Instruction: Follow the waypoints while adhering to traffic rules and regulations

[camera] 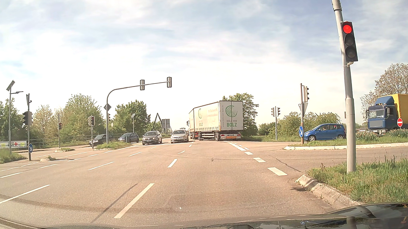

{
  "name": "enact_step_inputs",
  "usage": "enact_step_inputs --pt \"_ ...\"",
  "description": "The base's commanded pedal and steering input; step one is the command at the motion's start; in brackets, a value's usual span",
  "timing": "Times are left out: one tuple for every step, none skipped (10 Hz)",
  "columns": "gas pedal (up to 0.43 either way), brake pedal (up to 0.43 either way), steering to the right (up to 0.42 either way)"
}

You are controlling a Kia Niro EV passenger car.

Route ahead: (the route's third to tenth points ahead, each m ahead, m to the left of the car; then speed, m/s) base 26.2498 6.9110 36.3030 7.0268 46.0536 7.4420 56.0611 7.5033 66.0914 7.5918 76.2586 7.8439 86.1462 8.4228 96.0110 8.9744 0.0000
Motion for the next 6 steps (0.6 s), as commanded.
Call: enact_step_inputs --pt "0.0 0.213 0.005" --pt "0.0 0.213 0.005" --pt "0.0 0.213 0.005" --pt "0.0 0.22 0.006" --pt "0.0 0.213 0.005" --pt "0.0 0.213 0.006"
